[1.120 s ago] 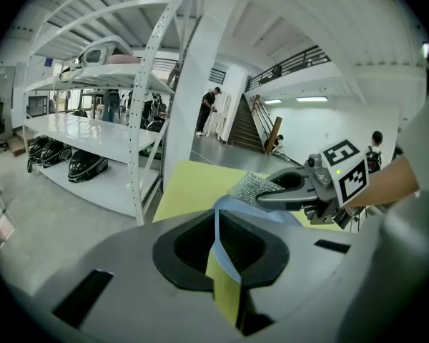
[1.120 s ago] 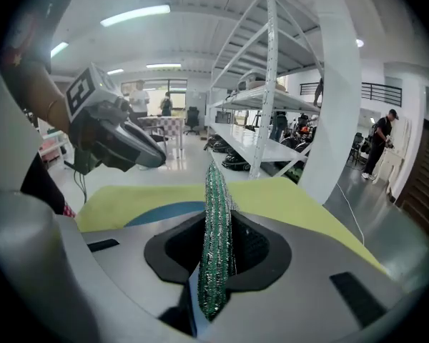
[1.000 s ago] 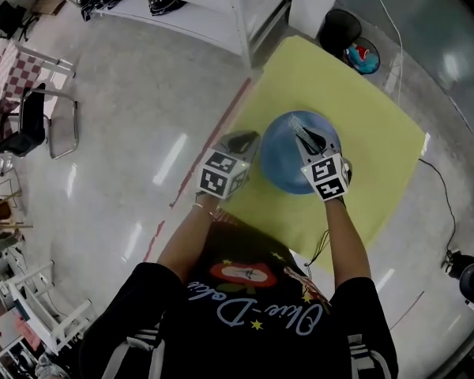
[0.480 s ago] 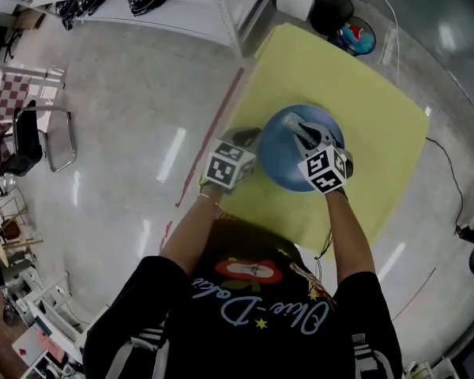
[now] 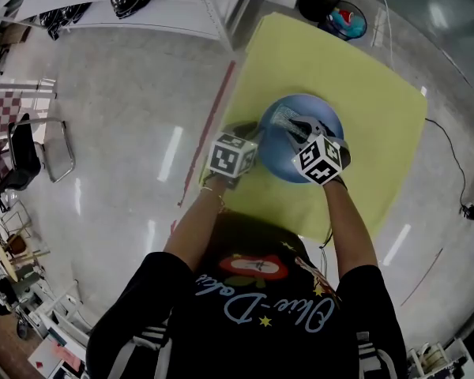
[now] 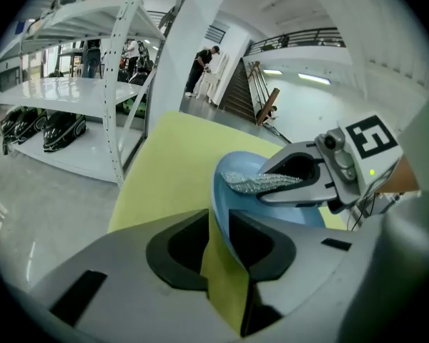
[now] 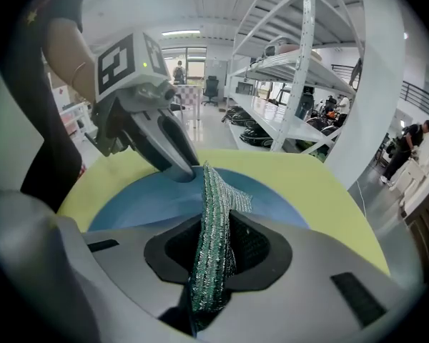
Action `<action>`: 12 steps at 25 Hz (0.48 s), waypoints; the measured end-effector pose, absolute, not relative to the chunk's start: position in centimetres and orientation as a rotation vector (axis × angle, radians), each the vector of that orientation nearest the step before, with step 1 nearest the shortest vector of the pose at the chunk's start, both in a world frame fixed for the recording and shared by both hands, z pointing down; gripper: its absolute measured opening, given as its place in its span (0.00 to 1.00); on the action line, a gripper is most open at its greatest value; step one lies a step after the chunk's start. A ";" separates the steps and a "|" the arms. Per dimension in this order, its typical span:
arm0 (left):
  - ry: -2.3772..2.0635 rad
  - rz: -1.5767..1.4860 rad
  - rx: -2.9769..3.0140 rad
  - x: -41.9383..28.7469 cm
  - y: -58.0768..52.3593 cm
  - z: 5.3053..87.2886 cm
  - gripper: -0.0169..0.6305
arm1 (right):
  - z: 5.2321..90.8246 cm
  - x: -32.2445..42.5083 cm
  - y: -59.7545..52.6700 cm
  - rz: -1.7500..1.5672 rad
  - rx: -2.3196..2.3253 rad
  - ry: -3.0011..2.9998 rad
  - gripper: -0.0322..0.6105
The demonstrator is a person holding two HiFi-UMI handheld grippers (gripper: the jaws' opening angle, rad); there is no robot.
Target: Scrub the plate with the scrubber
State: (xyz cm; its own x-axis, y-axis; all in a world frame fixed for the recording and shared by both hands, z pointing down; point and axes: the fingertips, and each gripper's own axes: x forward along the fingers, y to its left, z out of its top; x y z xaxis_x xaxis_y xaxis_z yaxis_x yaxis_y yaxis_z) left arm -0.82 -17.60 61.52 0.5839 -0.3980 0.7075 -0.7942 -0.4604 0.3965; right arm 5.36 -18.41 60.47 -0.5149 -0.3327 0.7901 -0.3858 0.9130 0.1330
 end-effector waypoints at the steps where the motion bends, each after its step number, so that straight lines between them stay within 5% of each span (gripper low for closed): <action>1: -0.938 0.685 2.073 -0.7 -17.6 61.6 0.15 | 60.6 5.1 -18.0 0.067 0.482 -2.151 0.15; 12: -0.963 0.682 2.019 -0.7 -17.5 61.8 0.10 | 61.7 4.1 -13.4 0.040 0.282 -2.105 0.15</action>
State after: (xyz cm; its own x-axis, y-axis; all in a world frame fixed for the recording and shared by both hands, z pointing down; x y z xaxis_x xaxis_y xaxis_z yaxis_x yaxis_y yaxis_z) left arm -0.70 -17.47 61.78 0.5686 -0.3925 0.7229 -0.8122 -0.4075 0.4176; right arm 4.07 -13.42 61.68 -0.4986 -0.1844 0.8470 -0.2164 0.9726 0.0843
